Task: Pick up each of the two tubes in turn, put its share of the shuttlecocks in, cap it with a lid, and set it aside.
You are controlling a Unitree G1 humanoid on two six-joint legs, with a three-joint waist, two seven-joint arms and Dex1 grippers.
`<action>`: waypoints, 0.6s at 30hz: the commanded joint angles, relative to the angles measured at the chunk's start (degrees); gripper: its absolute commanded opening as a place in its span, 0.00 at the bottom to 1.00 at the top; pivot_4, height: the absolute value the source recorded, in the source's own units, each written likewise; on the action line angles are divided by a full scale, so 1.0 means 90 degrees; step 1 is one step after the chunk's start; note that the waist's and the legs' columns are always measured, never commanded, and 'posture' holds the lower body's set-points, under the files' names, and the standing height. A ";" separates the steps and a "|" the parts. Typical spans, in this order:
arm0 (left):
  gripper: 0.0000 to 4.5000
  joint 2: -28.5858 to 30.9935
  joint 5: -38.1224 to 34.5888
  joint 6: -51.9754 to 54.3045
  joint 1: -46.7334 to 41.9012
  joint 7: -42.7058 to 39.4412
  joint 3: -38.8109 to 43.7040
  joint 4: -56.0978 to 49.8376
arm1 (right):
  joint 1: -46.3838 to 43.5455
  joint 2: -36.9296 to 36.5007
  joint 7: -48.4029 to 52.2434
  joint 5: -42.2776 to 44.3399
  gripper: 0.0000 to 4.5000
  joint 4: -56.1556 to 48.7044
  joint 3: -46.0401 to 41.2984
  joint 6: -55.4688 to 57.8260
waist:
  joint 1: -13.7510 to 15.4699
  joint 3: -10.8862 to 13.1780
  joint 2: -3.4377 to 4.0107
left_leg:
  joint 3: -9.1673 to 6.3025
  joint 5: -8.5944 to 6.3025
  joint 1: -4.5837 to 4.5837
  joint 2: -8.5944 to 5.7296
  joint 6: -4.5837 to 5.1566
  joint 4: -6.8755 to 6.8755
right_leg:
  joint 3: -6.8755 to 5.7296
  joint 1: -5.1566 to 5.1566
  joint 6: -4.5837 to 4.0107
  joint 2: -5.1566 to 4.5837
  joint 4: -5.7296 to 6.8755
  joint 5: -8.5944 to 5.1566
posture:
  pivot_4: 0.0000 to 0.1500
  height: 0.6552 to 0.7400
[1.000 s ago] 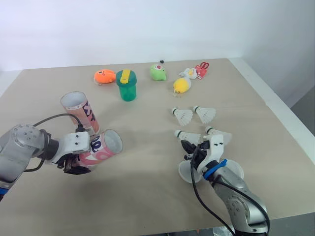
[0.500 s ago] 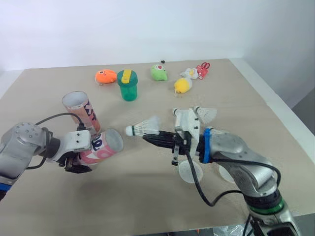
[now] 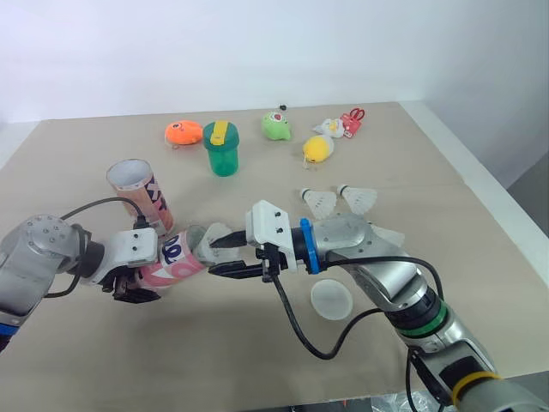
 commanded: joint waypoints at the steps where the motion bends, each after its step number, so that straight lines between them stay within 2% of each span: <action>1: 0.81 0.0019 -0.0039 0.0046 0.0227 -0.0012 -0.0125 -0.0089 | -0.0178 0.0042 0.0140 0.0358 0.88 0.0005 -0.0572 0.0022 | 0.0001 0.0000 0.0000 | 0.0000 0.0000 -0.0002 0.0000 0.0000 0.0000 | 0.0000 0.0000 0.0001 0.0000 0.0000 0.0000 | 1.00 1.00; 2: 0.81 0.0024 -0.0052 0.0051 0.0249 0.0005 -0.0081 -0.0105 | -0.0271 0.0026 0.0197 0.0570 0.88 0.0111 -0.0839 0.0121 | -0.0001 0.0000 0.0000 | 0.0001 0.0000 -0.0003 -0.0001 0.0000 0.0000 | 0.0000 -0.0001 0.0002 -0.0001 -0.0001 -0.0001 | 1.00 1.00; 3: 0.81 0.0024 -0.0074 0.0065 0.0260 0.0019 -0.0037 -0.0123 | -0.0378 -0.0013 0.0249 0.0699 0.84 0.0250 -0.1062 0.0180 | -0.0002 0.0001 0.0000 | 0.0001 -0.0001 -0.0003 -0.0001 0.0000 0.0000 | 0.0000 -0.0001 0.0002 -0.0002 -0.0001 -0.0001 | 1.00 1.00; 4: 0.81 0.0027 -0.0105 0.0093 0.0271 0.0023 0.0006 -0.0147 | -0.0490 -0.0073 0.0310 0.0755 0.62 0.0422 -0.1239 0.0186 | -0.0002 0.0001 -0.0001 | 0.0001 -0.0001 -0.0003 0.0000 0.0000 0.0001 | 0.0000 -0.0002 0.0001 -0.0001 -0.0001 0.0003 | 1.00 1.00; 5: 0.81 0.0037 -0.0123 0.0107 0.0279 0.0022 0.0039 -0.0161 | -0.0612 -0.0218 0.0430 0.0663 0.61 0.0660 -0.1322 0.0097 | -0.0004 0.0001 -0.0001 | 0.0001 0.0000 -0.0002 0.0000 0.0000 0.0001 | 0.0000 -0.0002 0.0001 -0.0001 -0.0001 0.0003 | 1.00 1.00; 9: 0.81 0.0049 -0.0115 0.0100 0.0282 0.0022 0.0071 -0.0140 | -0.0949 -0.0531 0.0889 0.0096 0.26 0.1228 -0.0947 -0.0322 | -0.0004 0.0003 -0.0002 | 0.0003 -0.0001 -0.0002 0.0002 0.0000 -0.0001 | -0.0001 -0.0004 -0.0003 0.0000 -0.0001 0.0001 | 1.00 1.00; 11: 0.81 0.0040 -0.0110 0.0107 0.0263 0.0029 0.0060 -0.0133 | -0.1088 -0.0352 0.1040 -0.0150 0.06 0.1372 -0.0566 -0.0496 | -0.0013 0.0004 -0.0002 | 0.0006 -0.0005 -0.0002 0.0002 0.0008 -0.0005 | 0.0000 -0.0007 -0.0006 0.0001 -0.0001 -0.0004 | 1.00 1.00; 12: 0.81 0.0038 -0.0112 0.0114 0.0259 0.0034 0.0057 -0.0137 | -0.1132 -0.0241 0.1063 -0.0218 0.01 0.1429 -0.0471 -0.0547 | -0.0018 0.0004 -0.0001 | 0.0006 -0.0009 -0.0002 0.0003 0.0015 -0.0006 | 0.0000 -0.0010 -0.0010 0.0004 -0.0001 -0.0006 | 1.00 1.00; 18: 0.81 0.0056 -0.0121 0.0138 0.0220 0.0021 0.0039 -0.0153 | -0.1702 0.0872 0.1093 -0.1025 0.01 0.2592 0.0296 -0.1292 | -0.0021 0.0005 0.0001 | -0.0003 -0.0013 -0.0003 0.0015 0.0022 -0.0009 | -0.0003 -0.0017 -0.0025 0.0022 0.0011 -0.0011 | 1.00 1.00</action>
